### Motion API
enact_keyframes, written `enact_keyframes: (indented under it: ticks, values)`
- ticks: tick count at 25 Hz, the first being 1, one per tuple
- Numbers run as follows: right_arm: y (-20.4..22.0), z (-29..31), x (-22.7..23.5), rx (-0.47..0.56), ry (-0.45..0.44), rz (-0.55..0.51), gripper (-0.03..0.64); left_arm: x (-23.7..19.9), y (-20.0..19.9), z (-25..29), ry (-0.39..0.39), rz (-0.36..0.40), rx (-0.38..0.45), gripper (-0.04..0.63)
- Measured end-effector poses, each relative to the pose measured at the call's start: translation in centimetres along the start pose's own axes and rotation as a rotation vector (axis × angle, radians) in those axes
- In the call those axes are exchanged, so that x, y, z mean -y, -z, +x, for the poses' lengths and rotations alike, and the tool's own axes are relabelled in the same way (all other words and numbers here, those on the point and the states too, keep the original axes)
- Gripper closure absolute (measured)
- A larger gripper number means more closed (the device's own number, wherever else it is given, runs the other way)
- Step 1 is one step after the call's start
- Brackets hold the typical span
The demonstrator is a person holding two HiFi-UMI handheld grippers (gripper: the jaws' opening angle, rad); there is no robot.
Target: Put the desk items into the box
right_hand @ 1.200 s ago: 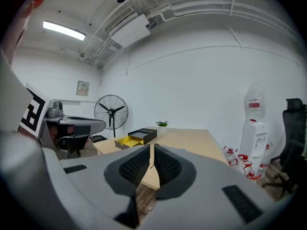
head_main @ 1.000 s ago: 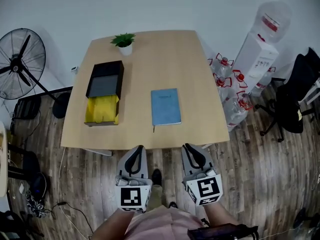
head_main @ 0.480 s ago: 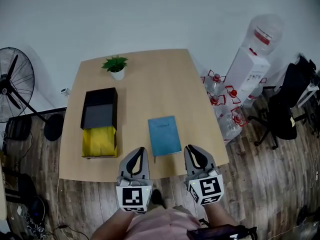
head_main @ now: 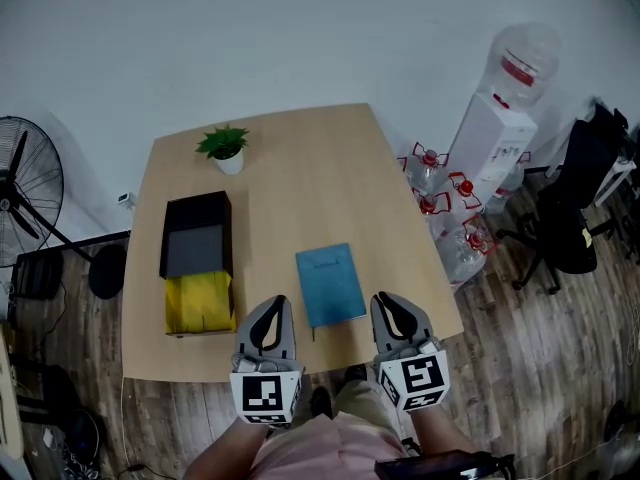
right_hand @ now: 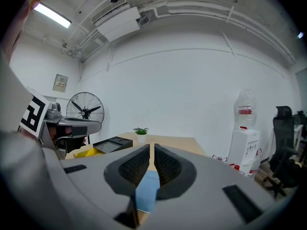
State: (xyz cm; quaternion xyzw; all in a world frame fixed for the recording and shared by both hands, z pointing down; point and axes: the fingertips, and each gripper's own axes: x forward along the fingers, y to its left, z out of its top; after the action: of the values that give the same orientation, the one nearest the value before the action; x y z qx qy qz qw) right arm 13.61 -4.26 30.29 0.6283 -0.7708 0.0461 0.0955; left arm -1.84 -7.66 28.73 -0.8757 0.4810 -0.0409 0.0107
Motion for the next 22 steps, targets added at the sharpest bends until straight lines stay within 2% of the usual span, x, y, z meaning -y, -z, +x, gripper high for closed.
enact_keyframes:
  ticks: [13,22]
  values:
    - [3.0,4.4,2.3,-0.097,-0.064,0.052,0.581,-0.5,3.1,4.0,-0.036,-0.01,-0.111,0.585]
    - [7.2,8.3,3.5,-0.188,-0.115,0.086,0.58,0.0,8.5,6.8,-0.034,-0.047,-0.234,0.585]
